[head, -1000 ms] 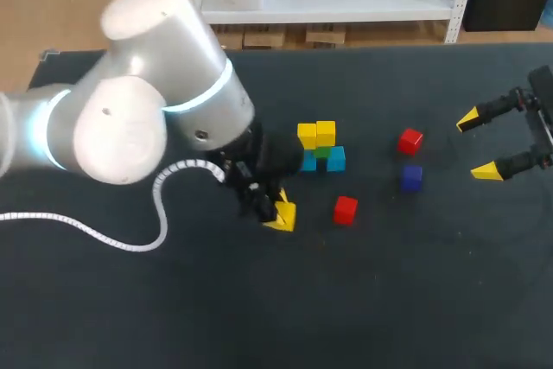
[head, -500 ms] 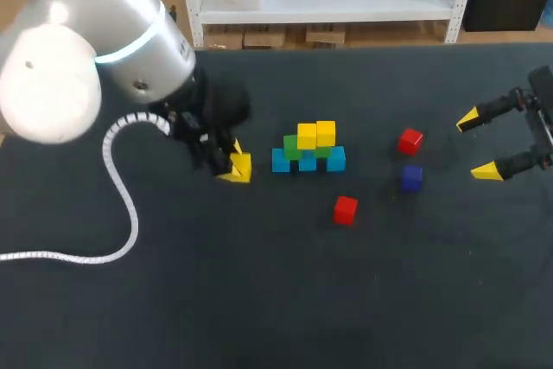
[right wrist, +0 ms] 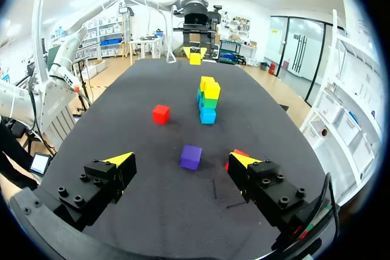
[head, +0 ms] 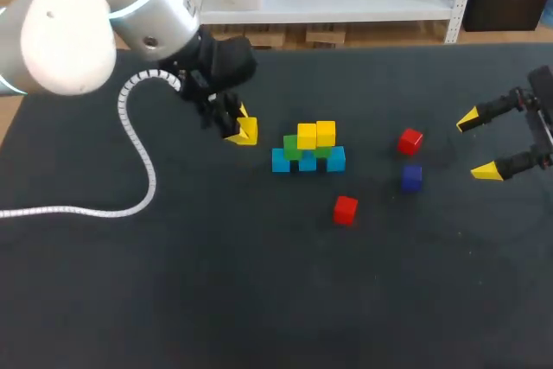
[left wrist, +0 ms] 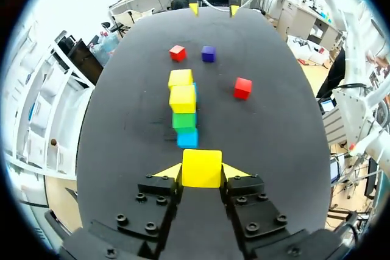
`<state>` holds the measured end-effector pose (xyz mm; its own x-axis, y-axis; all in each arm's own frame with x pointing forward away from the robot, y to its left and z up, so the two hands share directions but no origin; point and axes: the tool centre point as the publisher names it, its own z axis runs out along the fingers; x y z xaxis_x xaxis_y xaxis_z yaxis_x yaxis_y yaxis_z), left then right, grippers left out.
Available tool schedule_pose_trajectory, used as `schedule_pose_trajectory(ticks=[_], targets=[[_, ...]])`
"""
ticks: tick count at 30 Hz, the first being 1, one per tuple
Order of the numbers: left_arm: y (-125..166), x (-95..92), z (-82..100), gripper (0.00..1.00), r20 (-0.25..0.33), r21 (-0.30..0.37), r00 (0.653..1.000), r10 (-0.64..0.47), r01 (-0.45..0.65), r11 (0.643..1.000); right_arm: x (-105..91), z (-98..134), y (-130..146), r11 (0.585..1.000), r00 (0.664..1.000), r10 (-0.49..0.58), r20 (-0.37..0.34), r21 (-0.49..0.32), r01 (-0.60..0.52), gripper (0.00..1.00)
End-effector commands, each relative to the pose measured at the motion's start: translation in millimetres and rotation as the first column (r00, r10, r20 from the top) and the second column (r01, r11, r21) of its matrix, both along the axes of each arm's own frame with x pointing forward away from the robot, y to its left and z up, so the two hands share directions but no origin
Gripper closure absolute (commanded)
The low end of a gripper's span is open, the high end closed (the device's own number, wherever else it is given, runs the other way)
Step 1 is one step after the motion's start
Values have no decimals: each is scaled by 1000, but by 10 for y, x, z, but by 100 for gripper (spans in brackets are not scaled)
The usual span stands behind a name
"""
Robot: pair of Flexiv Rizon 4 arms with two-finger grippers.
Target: Place the blue cubes, place green cubes on the blue cubes, place the yellow cubes on the green cubes, then place the red cubes on the yellow cubes, and place purple cube on the red cubes.
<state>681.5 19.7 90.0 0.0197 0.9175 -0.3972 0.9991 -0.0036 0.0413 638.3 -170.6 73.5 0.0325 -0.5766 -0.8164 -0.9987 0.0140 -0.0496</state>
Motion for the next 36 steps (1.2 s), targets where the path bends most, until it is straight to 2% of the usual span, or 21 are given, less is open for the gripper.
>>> schedule_pose_trajectory(ticks=[1, 10, 15, 28, 36], targets=[[-99, 155, -65, 100, -46, 4, 999, -13, 13, 1000, 4, -4, 2, 1000, 1000, 0, 1, 1, 0, 0], [-277, 266, -125, 100, -56, -2, 998, -24, 24, 1000, 4, -4, 2, 1000, 1000, 0, 1, 1, 0, 0], [-349, 294, -122, 100, -56, -29, 998, -22, 21, 999, 4, -4, 2, 1000, 1000, 0, 1, 1, 0, 0], [-490, 202, -154, 100, -84, -43, 996, 22, -26, 999, 4, -4, 2, 1000, 1000, 0, 1, 1, 0, 0], [-549, 179, -198, 100, -78, -40, 996, 29, -33, 999, 4, -4, 2, 1000, 1000, 0, 1, 1, 0, 0]])
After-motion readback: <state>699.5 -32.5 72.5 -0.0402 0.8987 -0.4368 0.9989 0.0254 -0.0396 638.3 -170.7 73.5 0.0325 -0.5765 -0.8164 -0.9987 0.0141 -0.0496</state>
